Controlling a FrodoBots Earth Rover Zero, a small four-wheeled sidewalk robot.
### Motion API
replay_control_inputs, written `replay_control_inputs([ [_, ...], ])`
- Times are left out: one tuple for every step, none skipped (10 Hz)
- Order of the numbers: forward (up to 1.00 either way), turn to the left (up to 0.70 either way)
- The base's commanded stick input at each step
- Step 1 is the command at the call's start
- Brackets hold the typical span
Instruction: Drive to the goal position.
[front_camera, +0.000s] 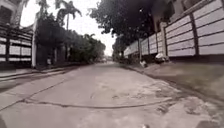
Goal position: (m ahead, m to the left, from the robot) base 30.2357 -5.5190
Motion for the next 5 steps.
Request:
replay_control_inputs([
  [0.70, 0.00],
  [0.70, 0.00],
  [0.70, -0.02],
  [0.70, -0.22],
  [0.70, -0.33],
])
